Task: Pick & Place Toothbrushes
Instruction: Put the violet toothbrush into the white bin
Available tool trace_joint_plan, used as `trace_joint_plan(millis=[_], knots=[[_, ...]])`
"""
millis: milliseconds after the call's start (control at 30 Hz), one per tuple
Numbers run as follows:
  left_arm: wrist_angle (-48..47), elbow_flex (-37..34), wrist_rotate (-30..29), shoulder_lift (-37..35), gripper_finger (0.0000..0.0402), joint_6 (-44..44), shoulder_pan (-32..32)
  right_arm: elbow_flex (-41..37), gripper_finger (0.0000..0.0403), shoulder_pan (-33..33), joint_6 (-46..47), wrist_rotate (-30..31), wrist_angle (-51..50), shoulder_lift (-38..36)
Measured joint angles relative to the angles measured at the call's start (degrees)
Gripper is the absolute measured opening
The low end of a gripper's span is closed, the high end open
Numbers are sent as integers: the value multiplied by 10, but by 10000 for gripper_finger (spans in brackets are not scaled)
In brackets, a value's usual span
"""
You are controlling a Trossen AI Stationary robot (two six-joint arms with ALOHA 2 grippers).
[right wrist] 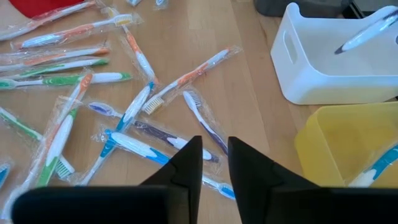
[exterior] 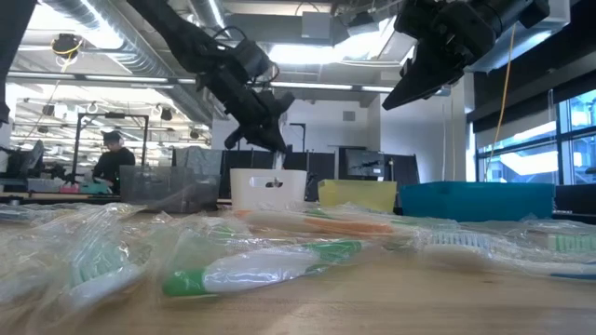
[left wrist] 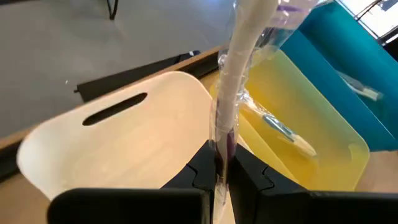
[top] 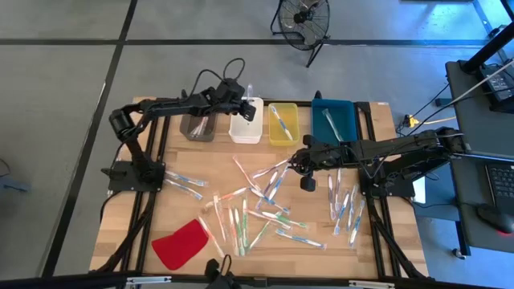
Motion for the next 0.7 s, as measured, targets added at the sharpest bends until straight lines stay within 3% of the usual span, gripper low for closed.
trace_joint_plan(millis=[200,700], knots=[[-2,0,32,17,19,-20,7,0,64,0,-9,0,0,0],[-16,0,37,65,23,-51,20,0,47,0,-9,0,0,0]])
